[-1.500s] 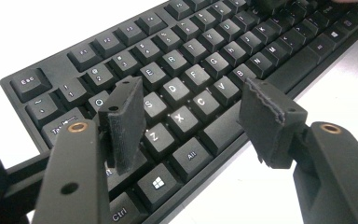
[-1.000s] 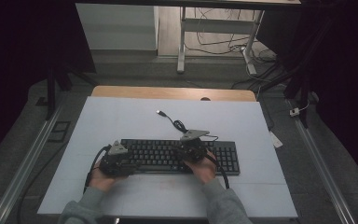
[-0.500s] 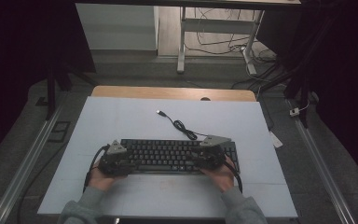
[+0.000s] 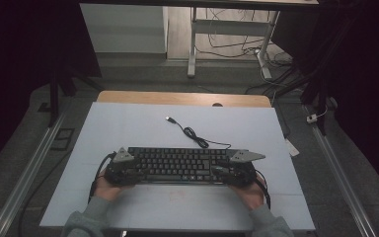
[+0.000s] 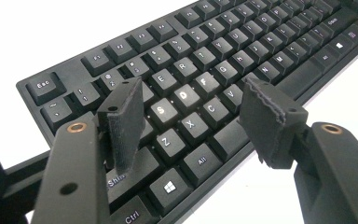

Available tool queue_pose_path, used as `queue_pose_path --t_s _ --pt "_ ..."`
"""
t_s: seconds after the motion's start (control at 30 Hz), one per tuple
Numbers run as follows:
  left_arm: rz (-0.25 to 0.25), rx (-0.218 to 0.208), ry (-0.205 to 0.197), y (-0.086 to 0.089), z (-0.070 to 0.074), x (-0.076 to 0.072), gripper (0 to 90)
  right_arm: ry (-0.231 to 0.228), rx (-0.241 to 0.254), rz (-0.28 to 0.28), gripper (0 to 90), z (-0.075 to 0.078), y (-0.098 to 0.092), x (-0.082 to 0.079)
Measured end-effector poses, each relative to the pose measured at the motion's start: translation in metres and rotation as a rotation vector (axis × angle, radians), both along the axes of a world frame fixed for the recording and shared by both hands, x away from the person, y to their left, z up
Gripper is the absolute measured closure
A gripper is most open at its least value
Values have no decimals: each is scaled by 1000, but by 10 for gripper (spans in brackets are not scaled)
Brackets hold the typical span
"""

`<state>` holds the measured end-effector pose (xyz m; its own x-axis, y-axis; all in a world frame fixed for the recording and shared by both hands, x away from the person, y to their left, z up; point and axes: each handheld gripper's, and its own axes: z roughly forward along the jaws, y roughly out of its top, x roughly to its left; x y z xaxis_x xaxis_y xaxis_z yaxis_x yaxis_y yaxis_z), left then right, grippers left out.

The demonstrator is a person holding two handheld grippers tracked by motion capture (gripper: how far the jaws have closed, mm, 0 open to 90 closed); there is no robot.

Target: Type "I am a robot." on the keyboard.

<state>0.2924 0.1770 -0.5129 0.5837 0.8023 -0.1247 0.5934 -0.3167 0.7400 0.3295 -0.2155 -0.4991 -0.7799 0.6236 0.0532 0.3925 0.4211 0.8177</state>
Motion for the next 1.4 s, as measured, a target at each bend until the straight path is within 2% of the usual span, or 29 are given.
queue_pose_path --t_s 0.27,0.43,0.57,0.97,1.07,1.4 --pt "-4 1 -8 1 2 0 393 -8 -10 6 569 -2 0 -1" --pt "-4 -2 -11 2 3 1 392 -9 9 9 568 -2 0 -2" --pt "-2 -6 -10 2 3 1 391 -5 -3 5 567 -2 -1 -2" --pt "-16 -36 -13 -6 8 2 399 -5 -10 9 565 -3 0 -2" --pt "-25 -39 -11 -7 8 4 424 -3 -9 10 564 -3 -1 -2" --pt "-81 -38 -12 -22 10 6 620 -2 -13 13 564 -4 0 -2"
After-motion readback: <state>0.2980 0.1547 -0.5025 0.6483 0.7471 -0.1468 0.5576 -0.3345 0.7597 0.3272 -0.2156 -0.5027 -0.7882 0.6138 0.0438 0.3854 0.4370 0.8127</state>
